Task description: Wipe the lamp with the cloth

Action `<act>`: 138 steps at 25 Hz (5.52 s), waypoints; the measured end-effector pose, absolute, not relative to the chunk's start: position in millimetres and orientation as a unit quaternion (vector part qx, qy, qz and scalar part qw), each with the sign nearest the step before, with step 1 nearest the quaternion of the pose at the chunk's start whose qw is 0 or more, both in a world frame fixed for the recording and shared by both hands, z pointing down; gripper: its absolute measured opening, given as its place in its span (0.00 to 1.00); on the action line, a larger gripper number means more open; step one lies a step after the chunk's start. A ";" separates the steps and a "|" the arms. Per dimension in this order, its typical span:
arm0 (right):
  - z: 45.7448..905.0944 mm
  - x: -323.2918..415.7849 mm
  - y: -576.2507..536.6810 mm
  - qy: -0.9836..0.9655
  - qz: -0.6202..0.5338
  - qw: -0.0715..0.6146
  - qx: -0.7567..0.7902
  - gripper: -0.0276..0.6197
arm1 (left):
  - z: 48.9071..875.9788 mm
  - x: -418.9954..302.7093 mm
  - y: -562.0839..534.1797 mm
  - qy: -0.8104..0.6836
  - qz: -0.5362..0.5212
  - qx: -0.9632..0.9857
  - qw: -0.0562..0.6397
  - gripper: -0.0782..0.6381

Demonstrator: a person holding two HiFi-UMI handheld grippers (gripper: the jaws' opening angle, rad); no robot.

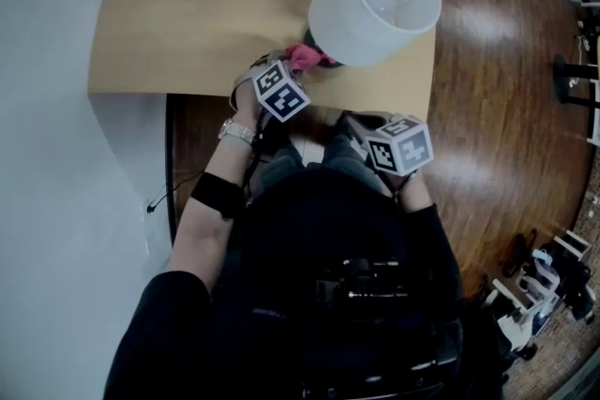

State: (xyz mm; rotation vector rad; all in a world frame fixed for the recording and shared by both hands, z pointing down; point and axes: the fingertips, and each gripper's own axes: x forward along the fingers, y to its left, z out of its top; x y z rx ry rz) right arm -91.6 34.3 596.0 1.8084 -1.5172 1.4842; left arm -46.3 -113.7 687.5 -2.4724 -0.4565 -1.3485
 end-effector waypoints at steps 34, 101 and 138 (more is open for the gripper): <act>592.6 -87.9 51.7 -0.501 0.548 0.174 0.647 0.05 | 668.8 55.1 -116.8 -0.312 -0.383 -0.865 0.083 0.27; 591.5 43.3 139.3 -0.700 0.467 0.201 0.502 0.05 | 661.3 16.4 -27.6 0.268 -0.427 -0.857 -0.104 0.27; 587.9 210.5 137.9 -0.796 0.436 0.277 0.315 0.05 | 620.9 120.2 -0.8 0.515 -0.290 -0.759 -0.272 0.27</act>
